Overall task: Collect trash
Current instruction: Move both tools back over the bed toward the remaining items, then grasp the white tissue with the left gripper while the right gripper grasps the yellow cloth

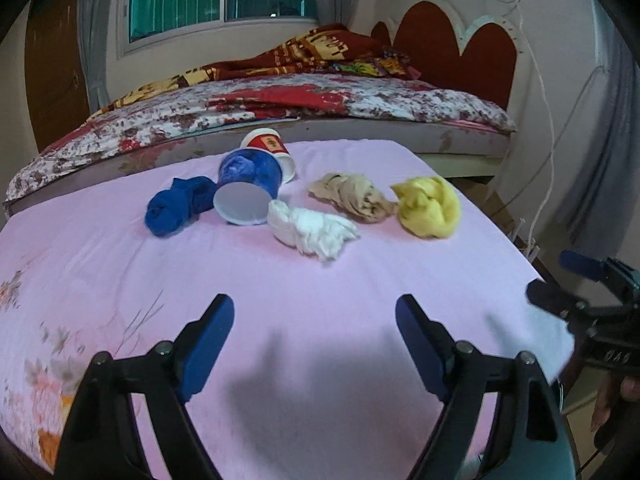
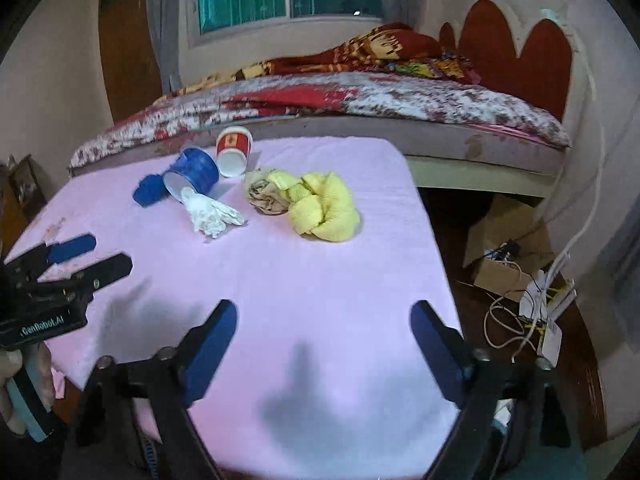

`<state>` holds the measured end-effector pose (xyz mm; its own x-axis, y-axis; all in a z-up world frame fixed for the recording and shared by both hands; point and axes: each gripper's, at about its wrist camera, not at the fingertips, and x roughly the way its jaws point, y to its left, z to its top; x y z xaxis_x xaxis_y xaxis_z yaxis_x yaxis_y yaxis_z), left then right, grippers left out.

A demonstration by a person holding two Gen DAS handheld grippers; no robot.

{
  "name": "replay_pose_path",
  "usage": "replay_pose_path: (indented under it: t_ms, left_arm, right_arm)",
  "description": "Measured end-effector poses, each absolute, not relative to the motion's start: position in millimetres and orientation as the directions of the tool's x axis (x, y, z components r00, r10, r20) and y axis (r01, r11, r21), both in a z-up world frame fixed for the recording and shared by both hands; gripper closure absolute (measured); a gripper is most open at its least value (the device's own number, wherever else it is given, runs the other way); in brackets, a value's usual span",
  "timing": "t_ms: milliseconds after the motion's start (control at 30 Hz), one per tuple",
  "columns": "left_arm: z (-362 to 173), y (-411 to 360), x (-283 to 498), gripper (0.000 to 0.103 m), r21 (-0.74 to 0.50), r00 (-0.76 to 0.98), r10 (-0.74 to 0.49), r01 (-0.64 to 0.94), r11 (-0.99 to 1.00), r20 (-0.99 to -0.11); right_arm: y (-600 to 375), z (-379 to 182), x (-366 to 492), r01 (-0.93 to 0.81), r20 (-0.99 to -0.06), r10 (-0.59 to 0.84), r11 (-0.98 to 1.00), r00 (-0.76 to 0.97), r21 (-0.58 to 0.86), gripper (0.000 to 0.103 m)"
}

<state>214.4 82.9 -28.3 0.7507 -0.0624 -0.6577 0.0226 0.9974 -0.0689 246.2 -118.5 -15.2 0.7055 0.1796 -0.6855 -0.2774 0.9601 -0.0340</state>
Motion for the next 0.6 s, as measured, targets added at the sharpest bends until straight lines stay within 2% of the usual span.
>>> replay_pose_path:
  t_ms: [333,600]
  left_arm:
    - [-54,81,291,0.023,-0.081,0.705,-0.055,-0.003,0.997,-0.707]
    - [-66,82,325,0.023,-0.081,0.682,-0.031,-0.041,0.996,-0.730]
  right_arm:
    - [-100,-41,346,-0.313,-0.743,0.208,0.950,0.636,-0.002,0.021]
    - [-79,-61,394,-0.354,-0.785,0.198,0.935,0.588,-0.030,0.024]
